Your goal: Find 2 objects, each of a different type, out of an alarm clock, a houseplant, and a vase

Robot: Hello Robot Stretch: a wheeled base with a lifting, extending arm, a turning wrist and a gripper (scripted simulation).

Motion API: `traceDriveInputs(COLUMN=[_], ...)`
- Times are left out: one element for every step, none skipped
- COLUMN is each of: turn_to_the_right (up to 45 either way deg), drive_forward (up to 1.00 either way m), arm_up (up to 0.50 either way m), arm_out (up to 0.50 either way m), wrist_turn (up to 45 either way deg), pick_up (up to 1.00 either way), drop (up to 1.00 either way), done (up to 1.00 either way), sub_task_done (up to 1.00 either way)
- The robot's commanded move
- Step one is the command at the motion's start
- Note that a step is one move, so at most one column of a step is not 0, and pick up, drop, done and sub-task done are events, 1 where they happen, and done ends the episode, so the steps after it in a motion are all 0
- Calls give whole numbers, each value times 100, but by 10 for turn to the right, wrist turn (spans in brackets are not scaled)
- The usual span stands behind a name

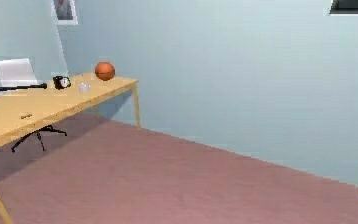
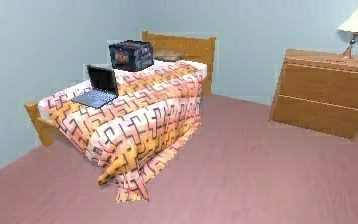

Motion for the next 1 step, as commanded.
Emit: traceDriveInputs(turn_to_the_right=[0], drive_forward=[85], arm_up=[0], arm_out=[0], wrist_turn=[0], pick_up=[0], drop=[0], done=[0], sub_task_done=[0])
